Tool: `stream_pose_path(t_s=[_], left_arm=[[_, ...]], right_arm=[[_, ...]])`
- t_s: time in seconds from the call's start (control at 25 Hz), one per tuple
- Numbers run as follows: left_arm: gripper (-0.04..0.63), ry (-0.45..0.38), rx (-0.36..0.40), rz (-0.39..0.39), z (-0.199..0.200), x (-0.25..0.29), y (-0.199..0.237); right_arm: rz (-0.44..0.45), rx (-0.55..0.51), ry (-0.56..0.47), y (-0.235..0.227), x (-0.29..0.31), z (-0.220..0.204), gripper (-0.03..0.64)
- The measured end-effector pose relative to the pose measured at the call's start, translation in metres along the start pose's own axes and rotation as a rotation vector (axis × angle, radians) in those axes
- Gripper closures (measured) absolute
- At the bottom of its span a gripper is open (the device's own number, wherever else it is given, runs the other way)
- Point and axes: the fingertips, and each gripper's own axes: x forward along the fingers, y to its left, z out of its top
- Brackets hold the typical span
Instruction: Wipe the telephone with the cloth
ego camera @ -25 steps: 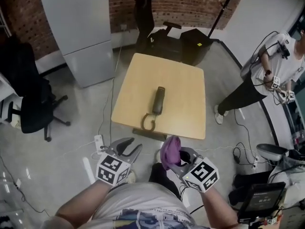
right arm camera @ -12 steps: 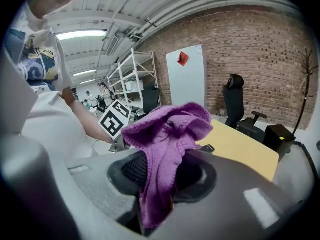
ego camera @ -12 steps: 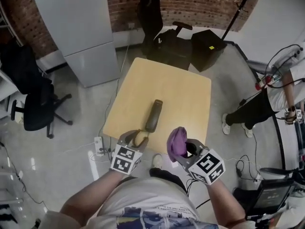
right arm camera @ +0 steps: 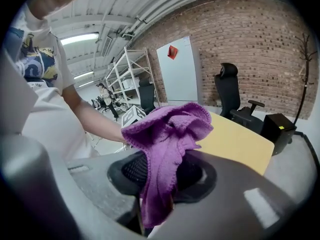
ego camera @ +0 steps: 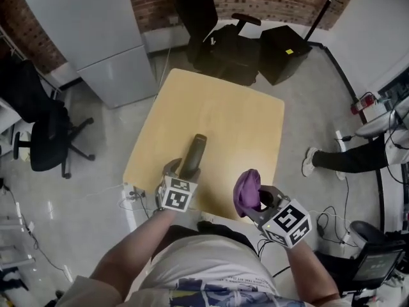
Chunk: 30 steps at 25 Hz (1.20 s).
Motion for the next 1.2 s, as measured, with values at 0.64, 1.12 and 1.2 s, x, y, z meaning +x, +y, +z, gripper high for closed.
stream_pose_path(t_s=[0.64,1.12,1.2], left_arm=[[0.336,0.051,-0.023,0.096,-0.014,0.047,0.013],[0.342,-0.12,0.046,-0.008,0.027,-0.014,-0.01],[0.342,-0.16,0.064,-0.037,0.038,-0.035,-0.019]], right_arm=[[0.013,0.045,0.033,-0.027,-0.01,-0.021,0.5],[-0.016,-0.027,-0.076,-0.03,-0.002,0.034,0.5],[-0.019,-0.045,-0.117,-0.026,-0.002,0.055,0.5]])
